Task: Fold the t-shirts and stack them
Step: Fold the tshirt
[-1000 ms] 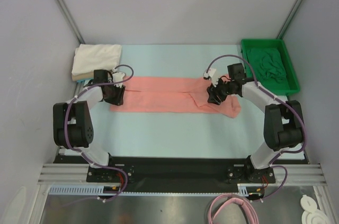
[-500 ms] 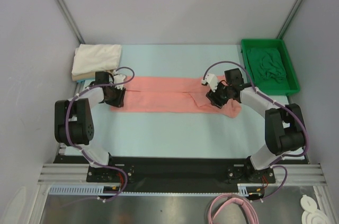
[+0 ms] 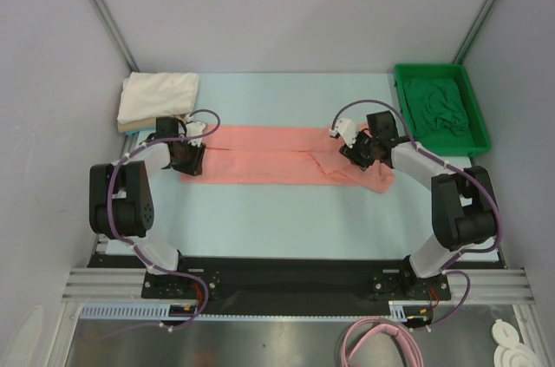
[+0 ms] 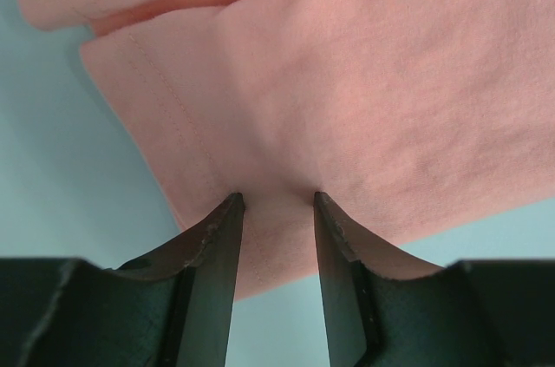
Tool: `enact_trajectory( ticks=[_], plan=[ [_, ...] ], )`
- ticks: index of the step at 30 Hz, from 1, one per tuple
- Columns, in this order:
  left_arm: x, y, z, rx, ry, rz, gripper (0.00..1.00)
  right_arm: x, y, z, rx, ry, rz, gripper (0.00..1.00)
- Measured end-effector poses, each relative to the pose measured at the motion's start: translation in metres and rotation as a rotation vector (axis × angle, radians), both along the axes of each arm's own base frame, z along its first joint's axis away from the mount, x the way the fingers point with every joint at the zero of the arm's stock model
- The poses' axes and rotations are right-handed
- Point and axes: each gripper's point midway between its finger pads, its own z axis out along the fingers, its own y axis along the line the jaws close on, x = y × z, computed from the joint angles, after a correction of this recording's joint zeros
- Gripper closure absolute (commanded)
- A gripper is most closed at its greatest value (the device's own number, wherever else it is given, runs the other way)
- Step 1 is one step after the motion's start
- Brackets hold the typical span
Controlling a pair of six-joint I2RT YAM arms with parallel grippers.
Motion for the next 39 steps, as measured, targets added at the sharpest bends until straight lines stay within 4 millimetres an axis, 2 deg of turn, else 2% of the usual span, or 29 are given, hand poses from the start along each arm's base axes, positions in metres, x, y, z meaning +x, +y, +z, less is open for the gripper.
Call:
enact_trajectory(
  ticks=[2,4,7,13,14,17,18,20,23,25,28,31,32,34,36,39],
  plan=[
    [0.000,0.000,0.000,0.000,0.000,0.000,0.57,0.001,0.000,0.000,-0.006,-0.005,0.001,0.65],
    [0.000,0.000,0.000,0.000,0.000,0.000,0.57,0.003,0.000,0.001,-0.009,-0.015,0.001,0.78],
    [0.000,0.000,0.000,0.000,-0.001,0.000,0.57,0.007,-0.001,0.003,-0.015,-0.032,-0.008,0.88],
    [0.001,0.000,0.000,0.001,-0.003,0.000,0.57,0.025,-0.003,0.008,-0.031,-0.080,-0.032,0.94],
    [0.001,0.000,-0.001,0.001,-0.003,0.000,0.57,0.032,-0.002,0.008,-0.033,-0.087,-0.037,0.92],
    [0.001,0.000,-0.001,0.001,-0.004,0.001,0.57,0.063,0.001,0.013,-0.027,-0.123,-0.075,0.70],
    [0.001,0.000,-0.001,0.002,-0.004,0.001,0.57,0.077,0.001,0.019,-0.023,-0.151,-0.099,0.58],
    [0.001,0.000,-0.001,0.002,-0.004,0.001,0.57,0.099,-0.002,0.033,-0.012,-0.218,-0.161,0.53],
    [0.001,0.000,0.000,0.001,-0.005,0.000,0.57,0.113,-0.013,0.060,0.008,-0.322,-0.247,0.45],
    [0.000,0.000,0.001,0.001,-0.009,-0.001,0.56,0.106,-0.023,0.080,0.034,-0.364,-0.290,0.42],
    [-0.005,0.000,0.005,0.002,-0.013,-0.001,0.53,0.081,-0.037,0.115,0.087,-0.397,-0.322,0.42],
    [-0.008,0.000,0.012,0.004,-0.016,-0.003,0.45,0.055,-0.048,0.143,0.130,-0.406,-0.315,0.39],
    [-0.011,-0.001,0.015,0.005,-0.017,-0.005,0.38,0.044,-0.052,0.147,0.136,-0.397,-0.305,0.38],
    [-0.018,-0.001,0.020,0.012,-0.018,-0.018,0.26,0.019,-0.061,0.141,0.131,-0.355,-0.278,0.38],
    [-0.028,0.000,0.024,0.019,-0.016,-0.027,0.24,-0.003,-0.069,0.123,0.121,-0.285,-0.255,0.38],
    [-0.039,0.004,0.030,0.032,-0.018,-0.033,0.24,-0.034,-0.087,0.079,0.106,-0.130,-0.241,0.38]
  ],
)
